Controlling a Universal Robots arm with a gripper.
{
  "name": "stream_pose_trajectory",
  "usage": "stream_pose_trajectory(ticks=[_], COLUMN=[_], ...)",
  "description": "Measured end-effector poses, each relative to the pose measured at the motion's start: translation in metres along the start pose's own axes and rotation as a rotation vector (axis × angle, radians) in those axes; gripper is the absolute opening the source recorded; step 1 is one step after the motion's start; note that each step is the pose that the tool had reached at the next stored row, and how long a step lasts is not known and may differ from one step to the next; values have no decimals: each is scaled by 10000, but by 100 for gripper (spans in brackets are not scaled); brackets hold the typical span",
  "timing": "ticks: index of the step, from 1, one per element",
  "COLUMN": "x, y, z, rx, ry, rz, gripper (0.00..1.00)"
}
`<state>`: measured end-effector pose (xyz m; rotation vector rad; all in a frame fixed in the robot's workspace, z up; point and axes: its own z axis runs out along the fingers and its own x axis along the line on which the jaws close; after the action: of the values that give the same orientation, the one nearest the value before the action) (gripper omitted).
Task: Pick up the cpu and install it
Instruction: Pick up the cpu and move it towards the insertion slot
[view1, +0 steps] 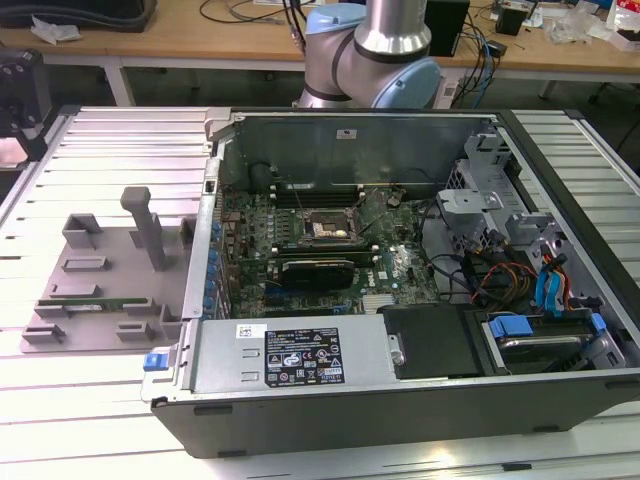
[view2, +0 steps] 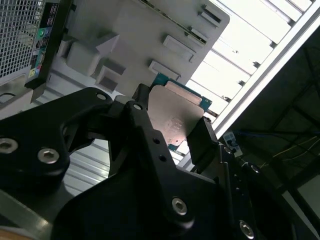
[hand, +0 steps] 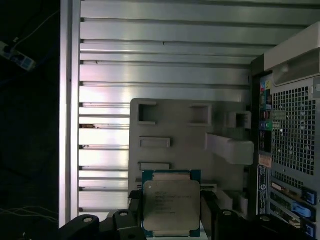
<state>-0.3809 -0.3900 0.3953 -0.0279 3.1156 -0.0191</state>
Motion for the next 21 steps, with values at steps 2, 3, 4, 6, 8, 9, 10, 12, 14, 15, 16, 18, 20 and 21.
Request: stream_pose_trajectory(ticks=[2, 3, 4, 6, 8, 9, 10, 12, 14, 15, 16, 18, 20, 21], x=[-55, -74, -85, -113, -156, -178, -199, -246, -295, -324, -351, -377, -412, -444], y=[-1, -1, -2, -2, -3, -3, -3, -4, -5, -6, -6, -7, -7, -8], z=[2, 2, 2, 3, 4, 5, 5, 6, 8, 9, 9, 10, 11, 11], rx=[0, 0, 0, 1, 0, 0, 0, 1, 0, 0, 0, 0, 0, 1], ry=[0, 0, 0, -1, -1, -1, 0, 0, 0, -1, 0, -1, 0, 0], rz=[0, 0, 0, 1, 0, 0, 0, 1, 0, 1, 0, 1, 1, 0], gripper=[55, 55, 55, 55, 55, 55, 55, 55, 55, 55, 55, 55, 55, 55])
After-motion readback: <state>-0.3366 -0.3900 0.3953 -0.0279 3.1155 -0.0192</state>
